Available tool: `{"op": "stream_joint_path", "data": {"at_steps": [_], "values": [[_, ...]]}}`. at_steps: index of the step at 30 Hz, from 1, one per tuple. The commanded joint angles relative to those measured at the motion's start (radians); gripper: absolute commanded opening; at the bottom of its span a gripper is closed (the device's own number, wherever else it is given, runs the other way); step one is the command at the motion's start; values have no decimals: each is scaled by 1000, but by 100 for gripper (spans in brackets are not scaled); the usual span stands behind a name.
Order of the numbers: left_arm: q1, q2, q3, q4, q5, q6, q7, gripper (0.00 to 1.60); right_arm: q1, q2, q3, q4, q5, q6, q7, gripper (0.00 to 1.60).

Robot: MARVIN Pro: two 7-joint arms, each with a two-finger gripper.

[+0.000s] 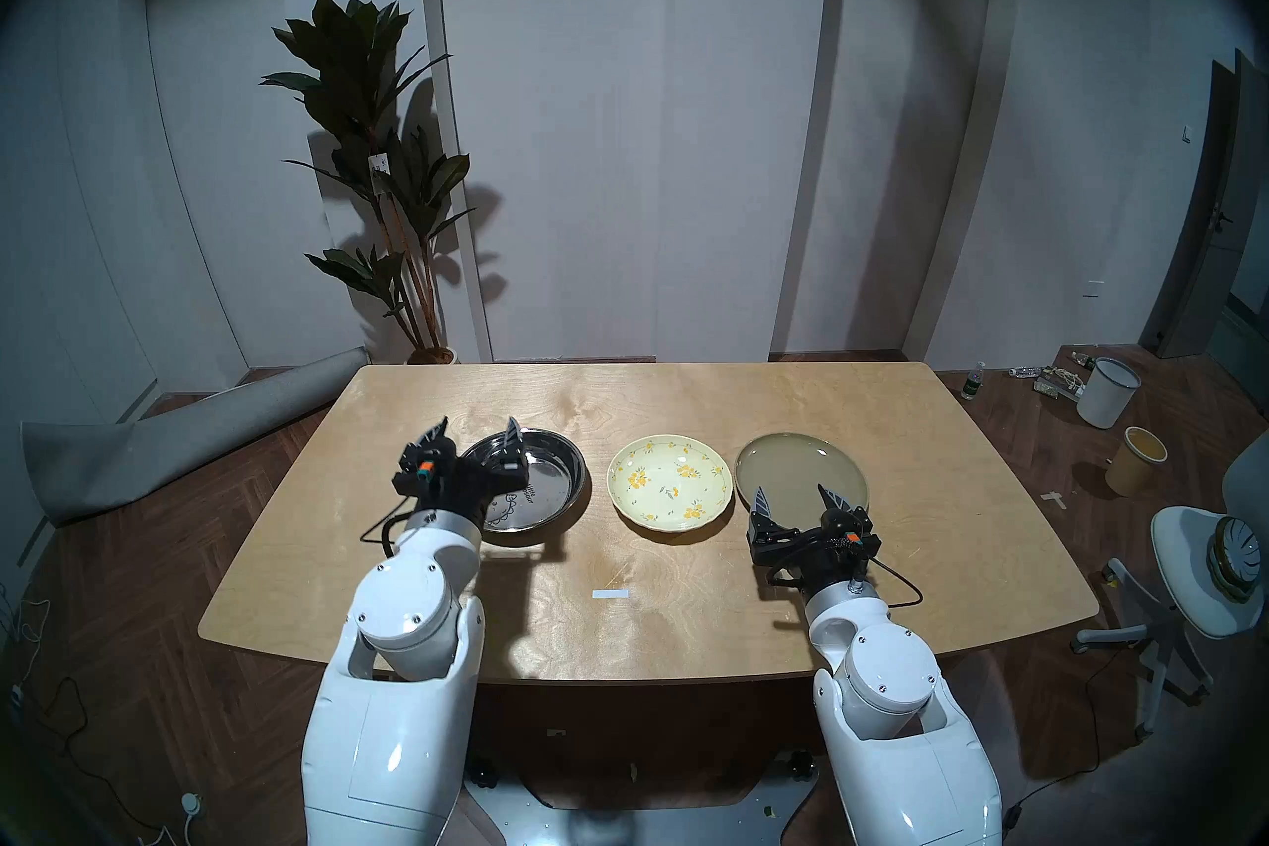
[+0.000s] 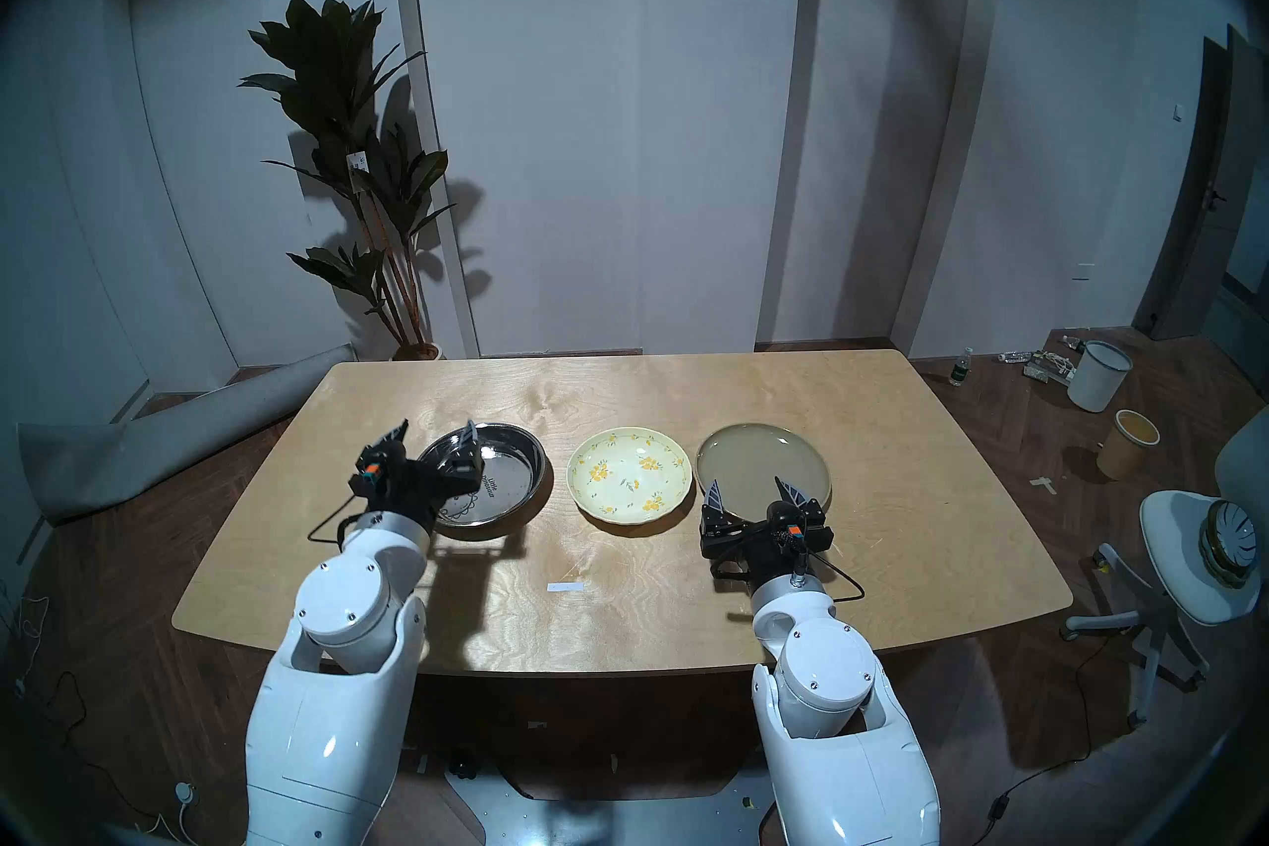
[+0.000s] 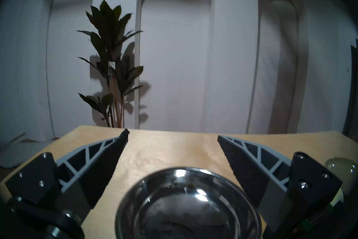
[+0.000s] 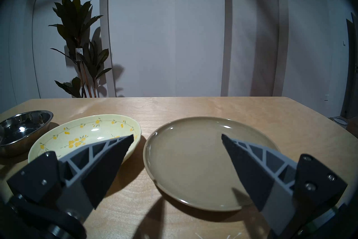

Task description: Stack the plates into one stack

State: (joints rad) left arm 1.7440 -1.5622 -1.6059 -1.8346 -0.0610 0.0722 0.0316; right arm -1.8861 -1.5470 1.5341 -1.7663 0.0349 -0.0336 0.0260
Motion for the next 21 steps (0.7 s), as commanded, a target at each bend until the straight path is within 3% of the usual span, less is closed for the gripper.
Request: {"op": "stream_joint_path", "data": {"at_steps": [1,11,21], "values": [[-119,12,-44,-47,-9,36,25,160,37,3,2,-95,86,-15,79,160],[-228,76,-119,68,-29,73,30,160,102,-3,3,-120,312,47,240,160],[-309,154,-176,167,-35,65,42,160,165,-13,5,-98,486,158,332,160]]}}
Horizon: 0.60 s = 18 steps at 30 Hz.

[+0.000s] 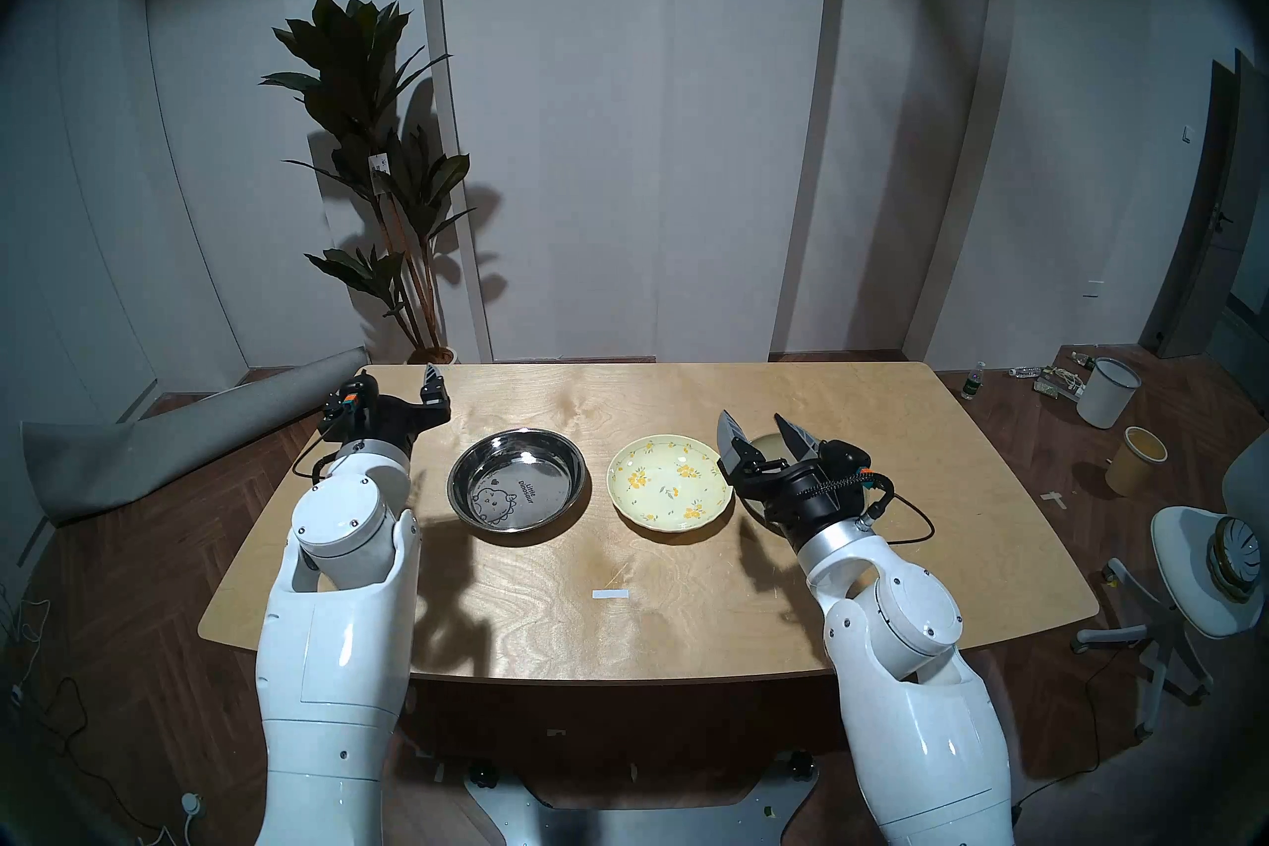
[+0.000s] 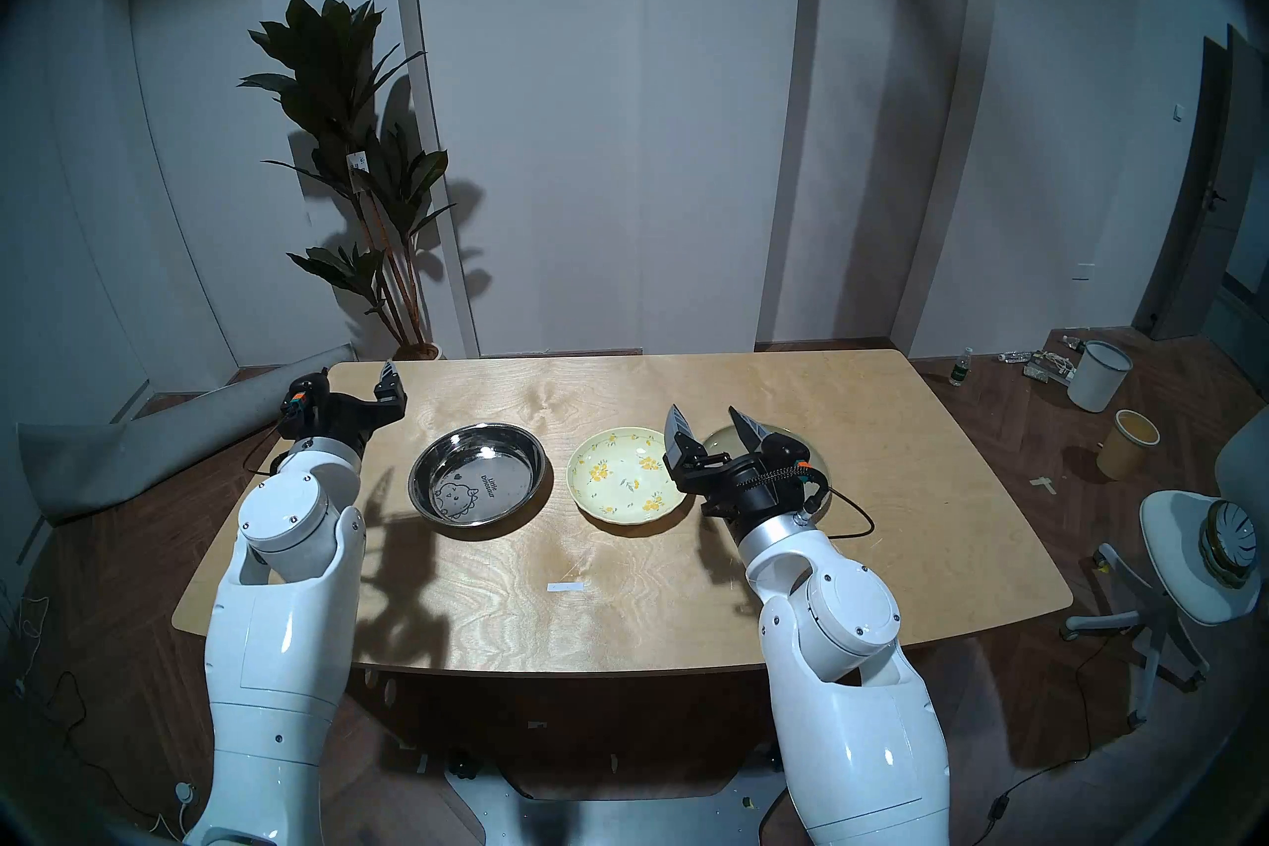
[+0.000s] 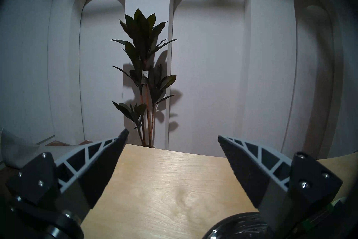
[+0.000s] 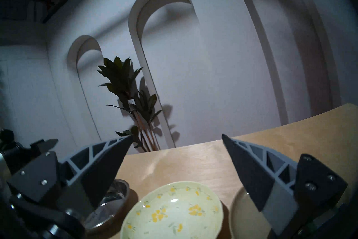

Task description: Stack the plates into one stack

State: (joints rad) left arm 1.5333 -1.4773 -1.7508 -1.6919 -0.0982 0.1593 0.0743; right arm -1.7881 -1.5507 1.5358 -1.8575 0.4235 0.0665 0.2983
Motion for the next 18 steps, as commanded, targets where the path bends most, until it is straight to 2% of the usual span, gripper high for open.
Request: {"op": "stream_joint_path", "data": {"at_steps": [1,11,13,15,18], "values": [[-118,76,-37,39,4,-20,3,160,73,-9,3,-2,115,74,67,160],[-195,111,-63,112,-23,-7,29,160,125,-7,-15,38,227,216,134,160],[-222,110,-59,140,-35,16,55,160,142,2,-22,34,261,279,153,160],[-234,108,-54,153,-36,23,66,160,148,15,-28,27,255,299,154,160],[-261,95,-30,188,-30,35,108,160,163,26,-22,30,284,356,169,160]]}}
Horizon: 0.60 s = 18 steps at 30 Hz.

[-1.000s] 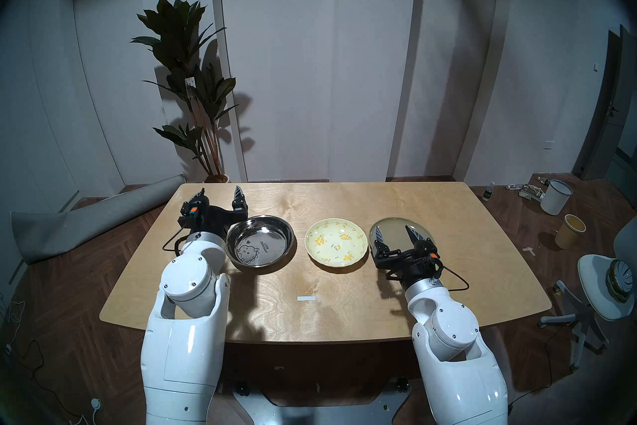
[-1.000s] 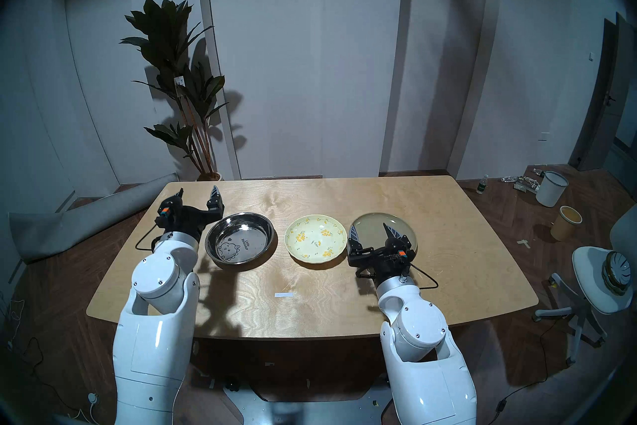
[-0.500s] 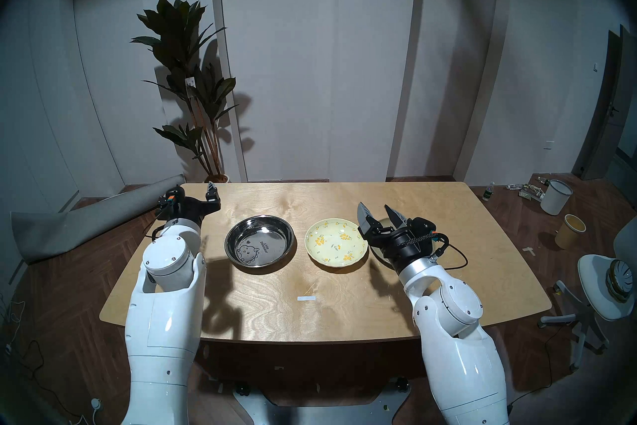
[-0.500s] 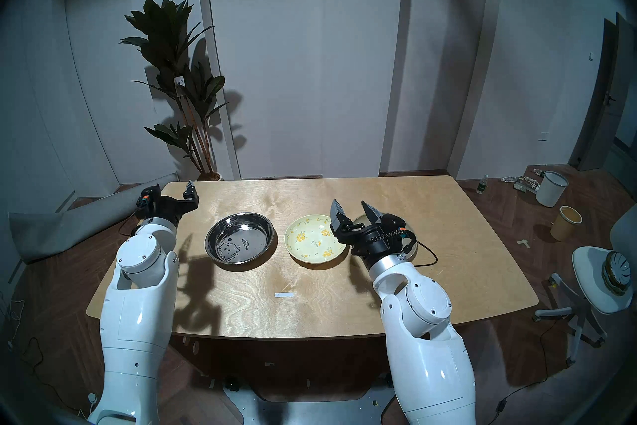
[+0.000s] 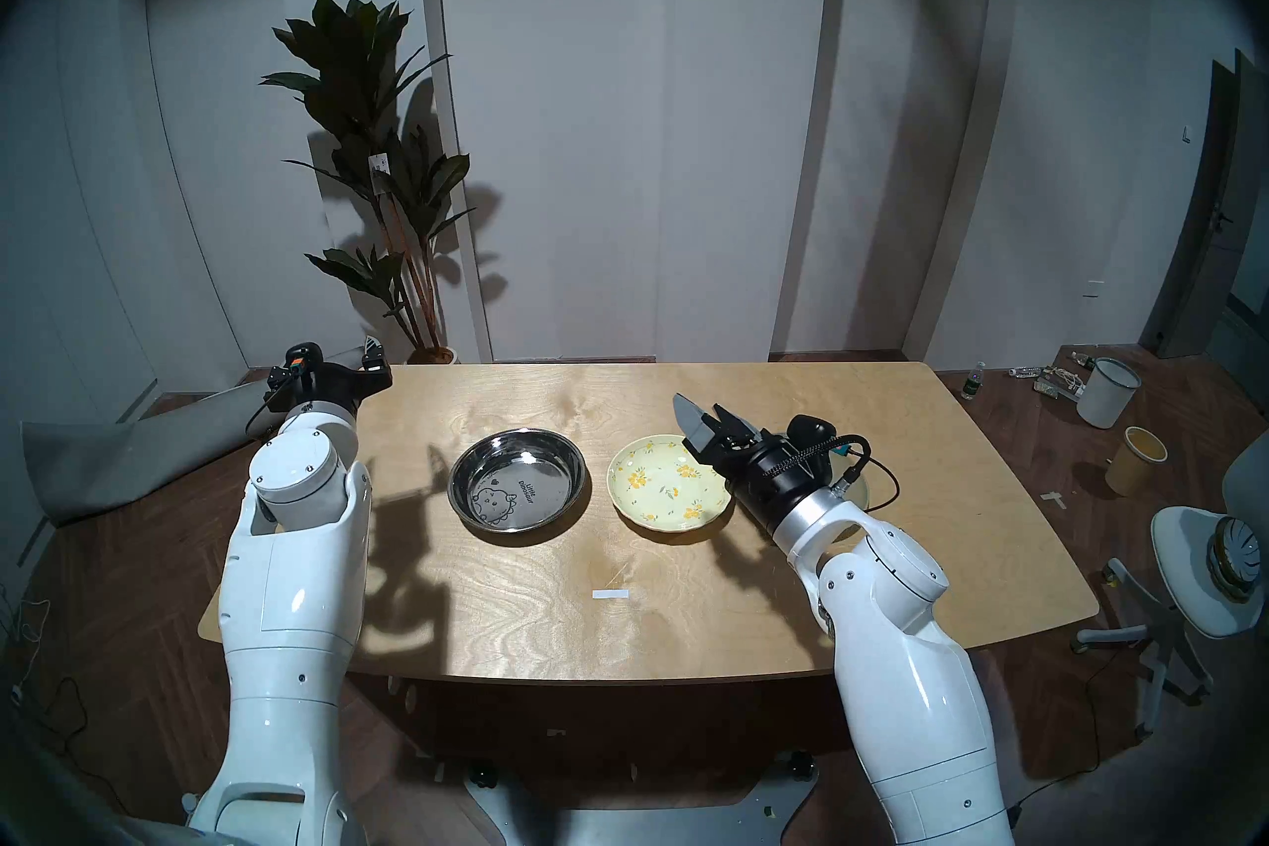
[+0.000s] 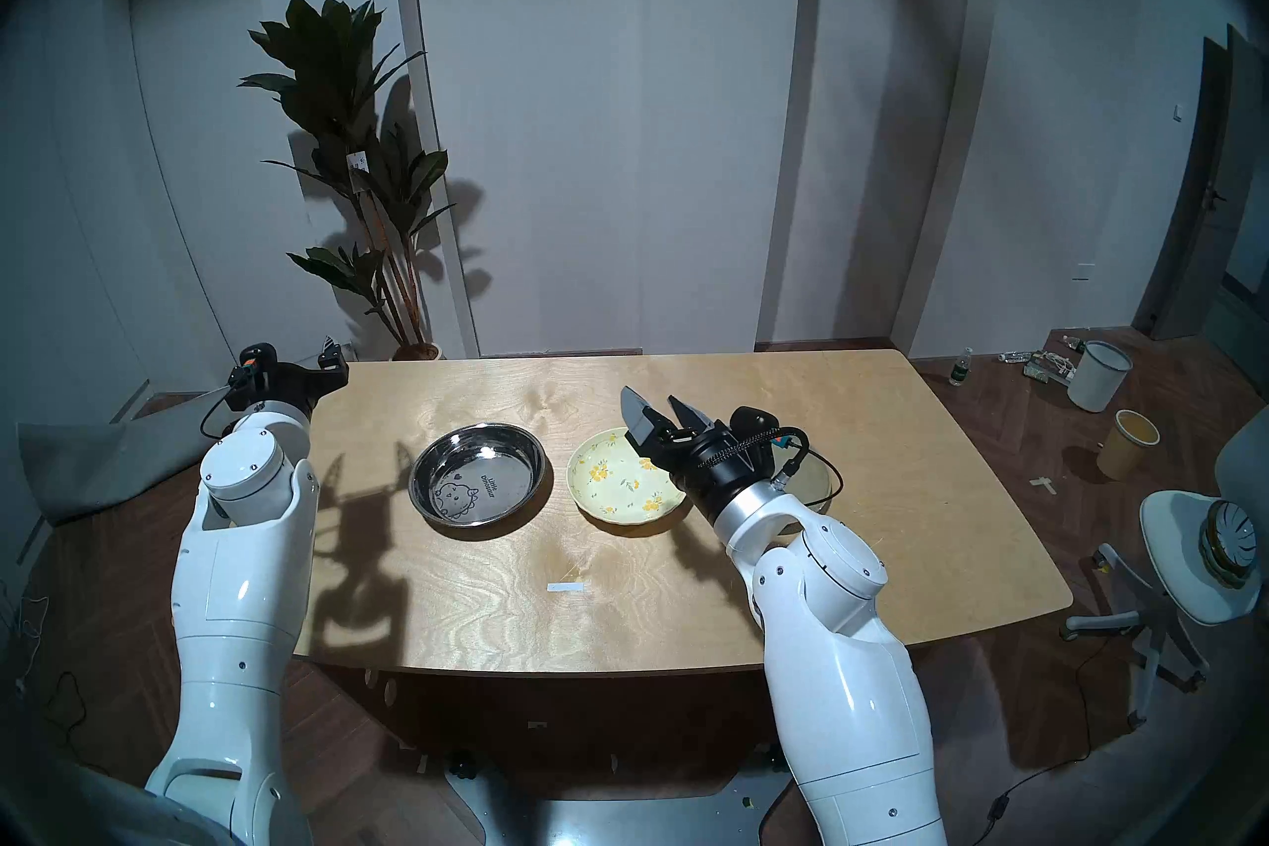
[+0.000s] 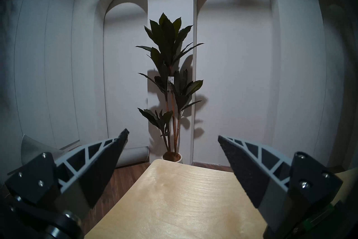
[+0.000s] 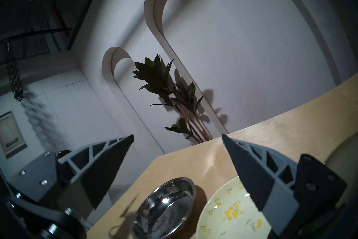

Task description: Stack the plates into one stack

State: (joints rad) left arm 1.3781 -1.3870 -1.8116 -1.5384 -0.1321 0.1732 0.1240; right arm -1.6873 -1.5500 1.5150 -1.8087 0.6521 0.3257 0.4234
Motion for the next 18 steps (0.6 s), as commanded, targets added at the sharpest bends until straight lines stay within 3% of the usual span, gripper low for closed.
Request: {"op": "stream_joint_path", "data": {"at_steps": [1,9,13,18], "values": [[-111,-1,42,43,6,23,69,160,66,28,0,-18,62,112,47,160],[-185,-39,126,174,57,8,141,160,98,52,14,-9,112,232,73,160],[-182,-44,152,202,79,-23,160,160,148,-1,33,32,208,316,88,160],[-245,-20,132,282,72,-64,171,160,178,-34,0,72,234,367,64,160]]}}
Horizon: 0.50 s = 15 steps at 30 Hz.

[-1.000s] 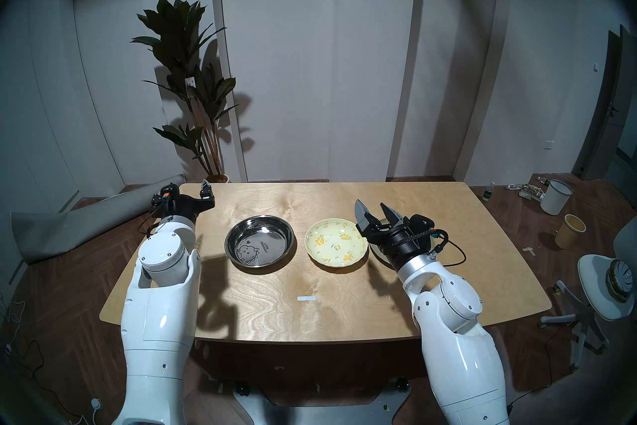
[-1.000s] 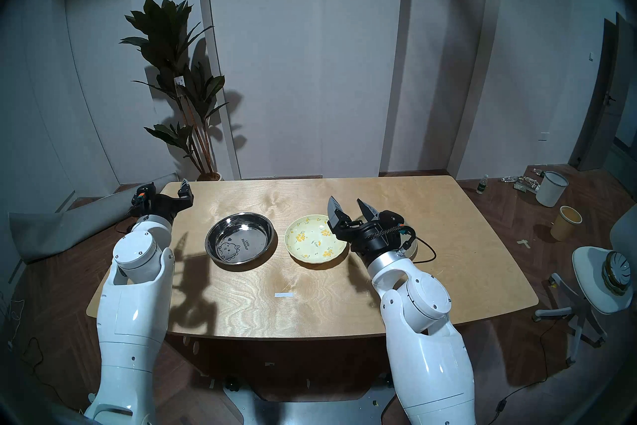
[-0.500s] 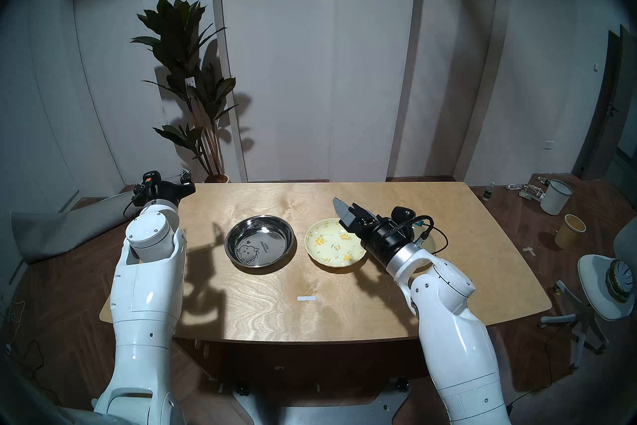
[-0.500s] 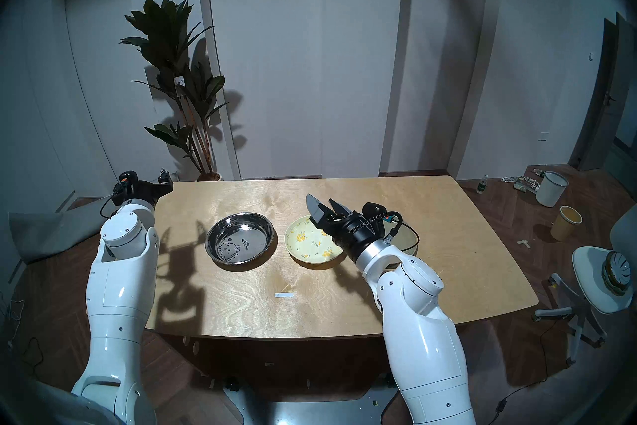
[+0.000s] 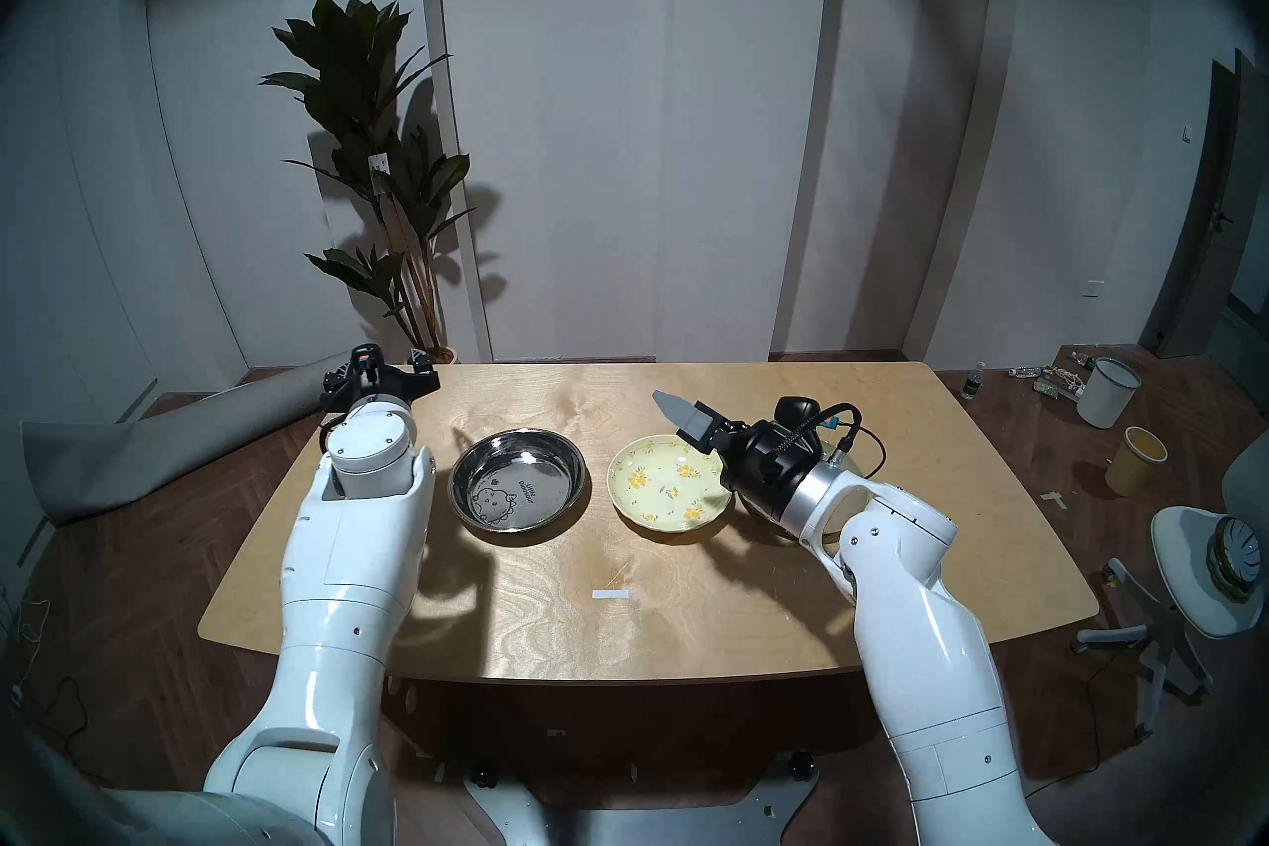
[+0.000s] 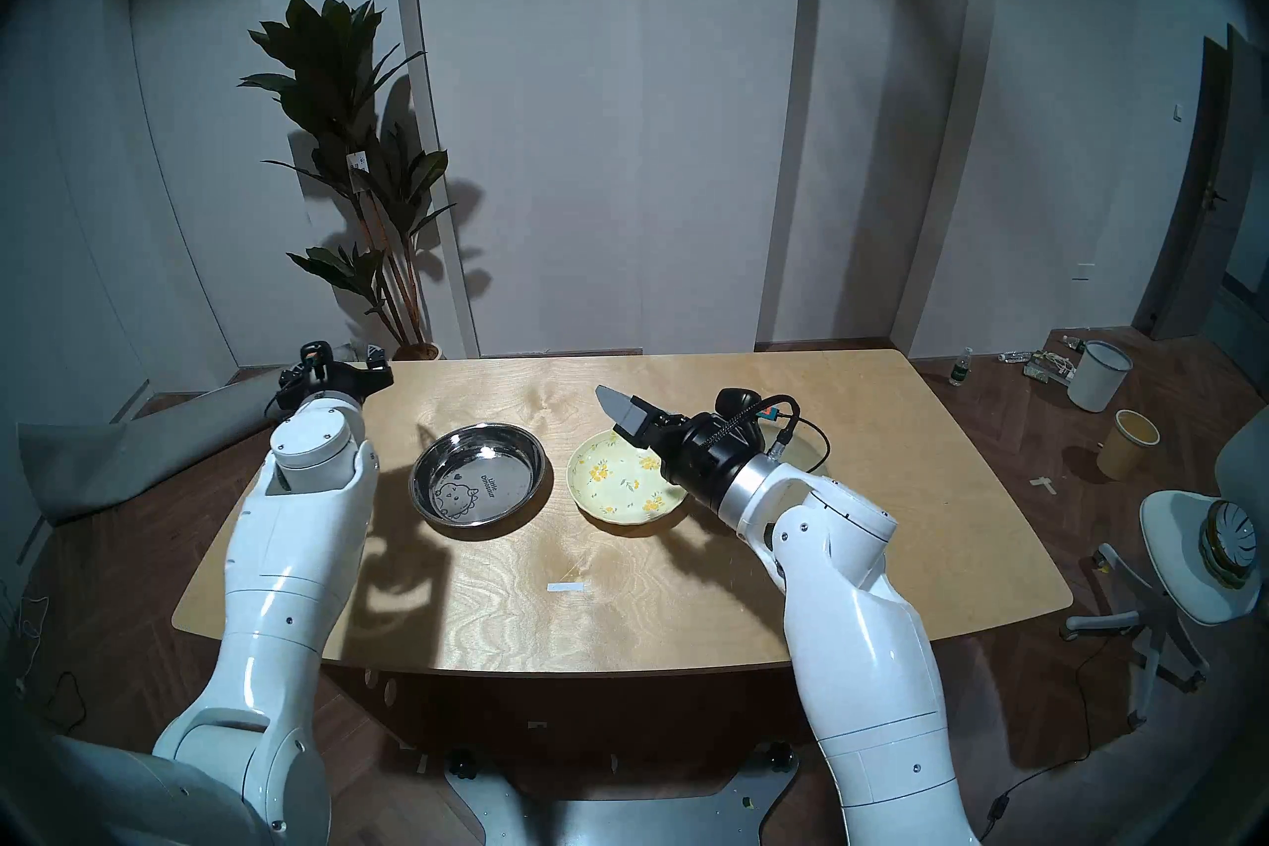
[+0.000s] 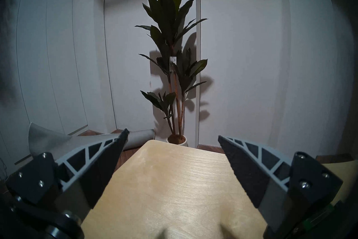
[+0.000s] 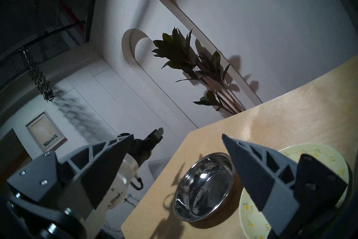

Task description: Stack the plates into one stack

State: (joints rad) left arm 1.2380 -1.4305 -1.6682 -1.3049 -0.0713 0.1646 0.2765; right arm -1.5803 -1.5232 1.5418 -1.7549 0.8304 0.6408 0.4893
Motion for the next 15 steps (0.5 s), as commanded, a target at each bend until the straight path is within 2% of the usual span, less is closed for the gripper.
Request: {"op": "stream_joint_path", "data": {"at_steps": [1,5,7,8,12,15], "values": [[-103,44,-19,40,14,-63,17,160,68,-58,-34,18,52,53,2,160],[-136,110,-57,34,10,-58,-1,160,61,-60,-48,28,56,65,3,160],[-155,134,-82,32,10,-58,-10,160,59,-66,-49,31,63,70,1,160],[-147,127,-102,18,11,-60,-17,160,60,-66,-49,32,64,72,-1,160],[-184,174,-149,47,-10,-73,-89,160,58,-73,-49,41,76,83,-12,160],[-181,208,-169,66,-27,-82,-153,160,56,-75,-62,48,99,93,-17,160]]}}
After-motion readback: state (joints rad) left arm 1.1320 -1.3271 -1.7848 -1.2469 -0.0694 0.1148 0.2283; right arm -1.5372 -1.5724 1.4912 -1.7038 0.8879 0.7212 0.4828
